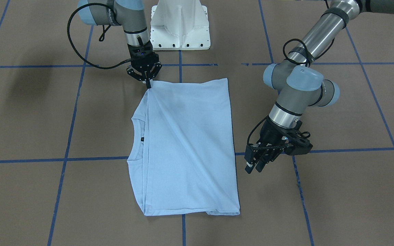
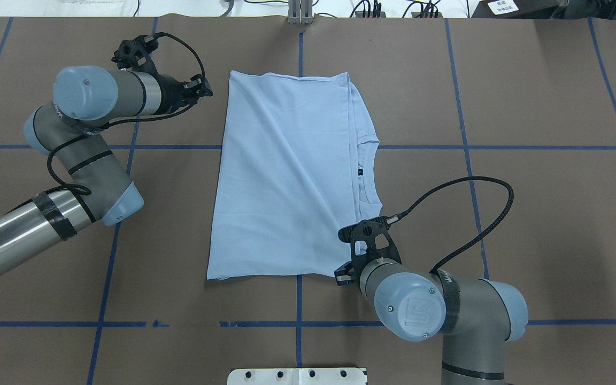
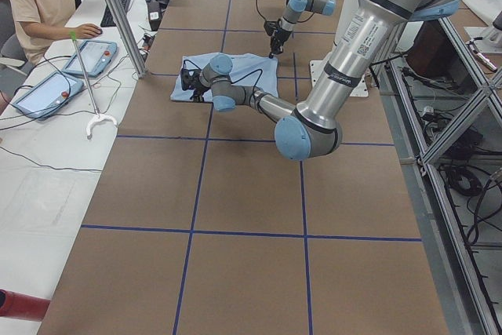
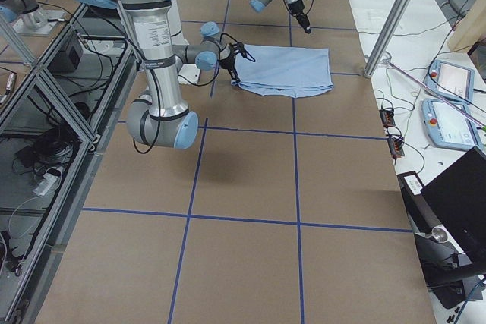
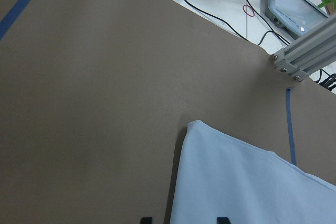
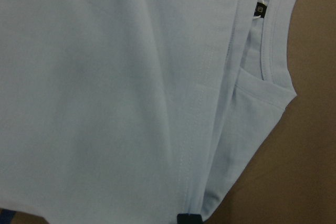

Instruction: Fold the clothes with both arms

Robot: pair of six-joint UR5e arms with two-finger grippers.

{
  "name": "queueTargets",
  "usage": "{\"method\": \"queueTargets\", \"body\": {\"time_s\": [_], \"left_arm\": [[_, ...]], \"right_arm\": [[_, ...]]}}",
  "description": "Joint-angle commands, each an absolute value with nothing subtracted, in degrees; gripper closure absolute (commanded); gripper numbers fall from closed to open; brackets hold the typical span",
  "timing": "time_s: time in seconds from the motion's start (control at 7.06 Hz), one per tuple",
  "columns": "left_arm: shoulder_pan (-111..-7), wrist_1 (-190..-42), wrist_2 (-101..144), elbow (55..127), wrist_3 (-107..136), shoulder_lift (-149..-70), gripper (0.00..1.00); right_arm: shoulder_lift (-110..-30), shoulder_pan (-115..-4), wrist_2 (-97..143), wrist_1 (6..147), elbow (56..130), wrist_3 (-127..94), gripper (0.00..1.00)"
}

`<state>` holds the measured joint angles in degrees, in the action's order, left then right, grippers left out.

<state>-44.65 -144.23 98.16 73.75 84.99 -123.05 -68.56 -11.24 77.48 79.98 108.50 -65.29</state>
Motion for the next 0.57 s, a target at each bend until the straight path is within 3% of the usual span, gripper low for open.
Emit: {"method": "queueTargets", "body": {"time_s": [0.0, 0.14, 0.28, 0.42], "left_arm": [[-44.6, -144.1, 98.2, 73.8, 85.0, -123.0, 0.49], [-44.6, -144.1, 98.1, 73.8, 85.1, -123.0, 0.49], [-44.6, -144.1, 98.1, 73.8, 85.2, -123.0, 0.49], [-44.6, -144.1, 98.1, 73.8, 85.2, -123.1, 0.49]], "right_arm": [[-68.5, -11.7, 77.4, 80.0, 108.9, -66.7, 0.71], [-68.4, -15.1, 79.6, 80.1, 109.6, -66.6, 0.56], [-68.3, -16.9, 82.7, 80.0, 109.8, -66.8, 0.28], [-68.2, -16.9, 82.7, 80.0, 109.8, -73.2, 0.3]]}}
